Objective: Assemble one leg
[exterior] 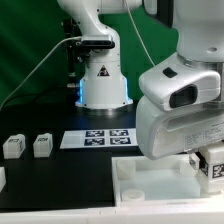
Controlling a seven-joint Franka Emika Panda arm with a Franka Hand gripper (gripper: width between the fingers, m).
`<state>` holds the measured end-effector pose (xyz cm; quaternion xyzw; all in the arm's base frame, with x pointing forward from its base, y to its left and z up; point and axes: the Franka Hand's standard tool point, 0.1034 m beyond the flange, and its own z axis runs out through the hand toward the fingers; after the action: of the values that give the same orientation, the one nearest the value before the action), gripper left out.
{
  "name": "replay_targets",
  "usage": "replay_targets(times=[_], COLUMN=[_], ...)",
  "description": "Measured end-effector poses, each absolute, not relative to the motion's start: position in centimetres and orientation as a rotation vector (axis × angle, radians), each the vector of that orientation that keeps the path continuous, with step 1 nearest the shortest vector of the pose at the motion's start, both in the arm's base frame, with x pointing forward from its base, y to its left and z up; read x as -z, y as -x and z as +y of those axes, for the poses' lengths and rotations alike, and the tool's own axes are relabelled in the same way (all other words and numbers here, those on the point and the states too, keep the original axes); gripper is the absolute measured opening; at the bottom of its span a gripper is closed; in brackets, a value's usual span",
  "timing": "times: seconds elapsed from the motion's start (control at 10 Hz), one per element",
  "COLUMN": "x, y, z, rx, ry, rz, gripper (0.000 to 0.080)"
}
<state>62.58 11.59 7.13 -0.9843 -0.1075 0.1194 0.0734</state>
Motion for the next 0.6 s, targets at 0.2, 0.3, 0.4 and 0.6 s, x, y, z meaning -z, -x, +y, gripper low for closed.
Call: replay_targets(times=[0.2, 0.3, 0.4, 0.6], x=[-7.1, -7.1, -6.9, -6.1], y=[-62.6, -62.6, -62.6, -62.6], z=[11.6, 11.6, 11.8, 12.0], rx=[-0.363, -0.366, -0.371, -0.365], ry=[2.964, 2.974, 2.985, 2.932], rz=[-0.272, -0.196, 0.059, 0.46], gripper=[0.0301, 0.0301, 0.0301, 0.0298])
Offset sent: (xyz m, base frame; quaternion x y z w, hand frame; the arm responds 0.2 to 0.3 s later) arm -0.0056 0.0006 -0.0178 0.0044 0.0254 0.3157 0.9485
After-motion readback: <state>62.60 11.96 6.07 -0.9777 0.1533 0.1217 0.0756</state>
